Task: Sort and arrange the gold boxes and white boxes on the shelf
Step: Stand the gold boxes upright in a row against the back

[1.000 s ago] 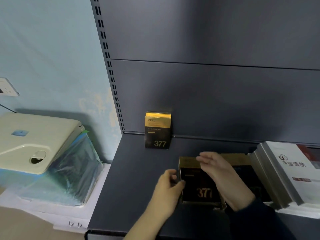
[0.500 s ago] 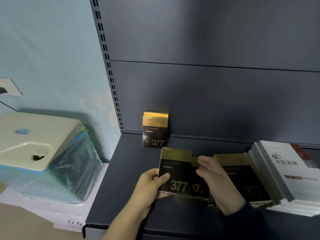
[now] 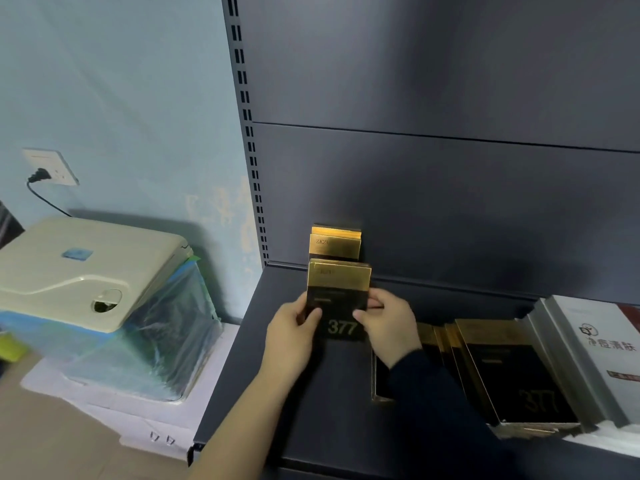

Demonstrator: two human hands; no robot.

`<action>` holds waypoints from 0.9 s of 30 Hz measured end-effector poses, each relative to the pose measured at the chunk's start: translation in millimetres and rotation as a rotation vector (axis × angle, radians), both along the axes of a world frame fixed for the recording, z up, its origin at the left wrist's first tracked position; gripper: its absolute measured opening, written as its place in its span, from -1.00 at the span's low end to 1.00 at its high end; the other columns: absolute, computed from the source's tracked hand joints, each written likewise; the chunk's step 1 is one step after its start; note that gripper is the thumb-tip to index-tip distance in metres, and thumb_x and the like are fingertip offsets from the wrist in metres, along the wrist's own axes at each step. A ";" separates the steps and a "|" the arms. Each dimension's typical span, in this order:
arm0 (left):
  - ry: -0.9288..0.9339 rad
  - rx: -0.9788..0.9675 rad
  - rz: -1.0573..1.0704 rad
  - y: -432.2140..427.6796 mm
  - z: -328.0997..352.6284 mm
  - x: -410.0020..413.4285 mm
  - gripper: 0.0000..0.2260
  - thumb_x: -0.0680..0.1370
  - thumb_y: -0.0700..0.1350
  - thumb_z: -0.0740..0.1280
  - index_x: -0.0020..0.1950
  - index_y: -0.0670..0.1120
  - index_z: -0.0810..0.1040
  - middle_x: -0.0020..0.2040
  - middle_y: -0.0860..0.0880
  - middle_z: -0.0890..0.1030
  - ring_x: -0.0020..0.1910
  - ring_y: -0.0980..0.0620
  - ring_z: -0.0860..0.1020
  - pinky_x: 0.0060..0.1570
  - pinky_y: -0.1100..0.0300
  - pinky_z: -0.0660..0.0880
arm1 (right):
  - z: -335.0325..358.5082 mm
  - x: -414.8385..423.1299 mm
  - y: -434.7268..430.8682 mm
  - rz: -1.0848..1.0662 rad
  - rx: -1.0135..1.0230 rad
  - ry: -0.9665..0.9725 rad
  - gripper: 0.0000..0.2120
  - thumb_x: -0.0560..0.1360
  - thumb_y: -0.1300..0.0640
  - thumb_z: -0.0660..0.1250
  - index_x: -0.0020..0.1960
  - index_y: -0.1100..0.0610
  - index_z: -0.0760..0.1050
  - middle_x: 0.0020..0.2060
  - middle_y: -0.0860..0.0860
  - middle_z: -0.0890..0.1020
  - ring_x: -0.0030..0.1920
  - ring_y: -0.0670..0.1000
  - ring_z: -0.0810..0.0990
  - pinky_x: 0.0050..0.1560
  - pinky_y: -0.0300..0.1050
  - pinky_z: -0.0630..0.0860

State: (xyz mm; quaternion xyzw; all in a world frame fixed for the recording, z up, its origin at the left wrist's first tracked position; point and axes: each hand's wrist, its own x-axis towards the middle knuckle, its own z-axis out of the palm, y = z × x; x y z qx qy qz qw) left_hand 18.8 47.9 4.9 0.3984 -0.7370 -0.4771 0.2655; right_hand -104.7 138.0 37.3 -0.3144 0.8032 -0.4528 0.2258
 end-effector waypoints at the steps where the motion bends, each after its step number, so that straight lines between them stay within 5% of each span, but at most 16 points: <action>1: -0.008 -0.015 0.029 -7.7 -0.9 -8.3 -0.76 0.61 -0.14 0.24 0.18 0.11 0.59 0.02 0.06 0.64 0.04 0.14 0.58 0.00 0.26 0.47 | -1.4 -0.5 -10.1 -0.023 0.004 0.021 -0.75 0.53 0.26 0.30 0.19 0.10 0.55 0.07 0.00 0.65 0.10 -0.05 0.58 0.19 -0.03 0.54; 4: 0.006 0.024 0.054 -26.4 -3.1 -29.9 -0.66 0.60 -0.25 0.16 0.27 0.05 0.51 0.05 0.05 0.63 0.08 0.04 0.57 0.01 0.21 0.43 | -5.8 -3.7 -37.5 0.011 0.079 0.009 -0.67 0.55 0.30 0.19 0.27 0.10 0.48 0.09 0.06 0.62 0.14 0.05 0.57 0.17 -0.11 0.47; 7: 0.067 0.166 -0.020 -34.1 -4.4 -41.4 -0.47 0.53 -0.37 0.11 0.40 0.11 0.32 0.12 0.01 0.60 0.07 0.00 0.55 0.03 0.17 0.43 | -7.9 -9.8 -58.7 0.044 0.171 -0.062 -0.45 0.52 0.28 0.20 0.49 0.15 0.18 0.29 0.14 0.49 0.25 0.11 0.50 0.22 -0.08 0.44; 11: 0.125 0.275 -0.080 -41.9 -7.2 -50.0 -0.45 0.51 -0.43 0.12 0.27 0.18 0.29 0.16 0.00 0.57 0.14 0.08 0.52 0.06 0.24 0.44 | -7.3 -15.0 -69.9 0.027 0.220 -0.141 -0.26 0.53 0.27 0.22 0.57 0.14 -0.14 0.37 0.16 0.40 0.30 0.13 0.45 0.32 0.01 0.41; 15: 0.126 0.290 -0.103 -45.5 -3.3 -53.4 -0.52 0.54 -0.43 0.10 0.26 0.11 0.26 0.14 0.03 0.52 0.07 0.18 0.48 -0.08 0.40 0.35 | -10.6 -17.9 -68.2 0.017 0.224 -0.114 -0.33 0.52 0.28 0.20 0.55 0.13 -0.01 0.23 0.13 0.51 0.20 0.10 0.50 0.27 0.02 0.46; 23: -0.025 0.318 -0.099 -55.1 2.1 -56.1 -0.51 0.53 -0.34 0.18 0.44 -0.05 0.27 0.18 0.00 0.48 0.15 0.04 0.42 0.13 0.16 0.34 | -12.0 -19.7 -66.5 0.014 0.245 -0.111 -0.43 0.48 0.24 0.22 0.47 0.17 0.19 0.17 0.14 0.54 0.15 0.11 0.53 0.22 0.08 0.49; 27: -0.038 0.344 -0.116 -54.4 4.6 -50.5 -0.53 0.51 -0.38 0.18 0.37 -0.03 0.29 0.22 -0.05 0.51 0.20 -0.03 0.47 0.23 0.06 0.42 | -9.6 -20.9 -56.4 0.019 0.187 -0.168 -0.37 0.50 0.25 0.21 0.53 0.11 0.11 0.36 0.13 0.45 0.32 0.10 0.44 0.36 0.09 0.40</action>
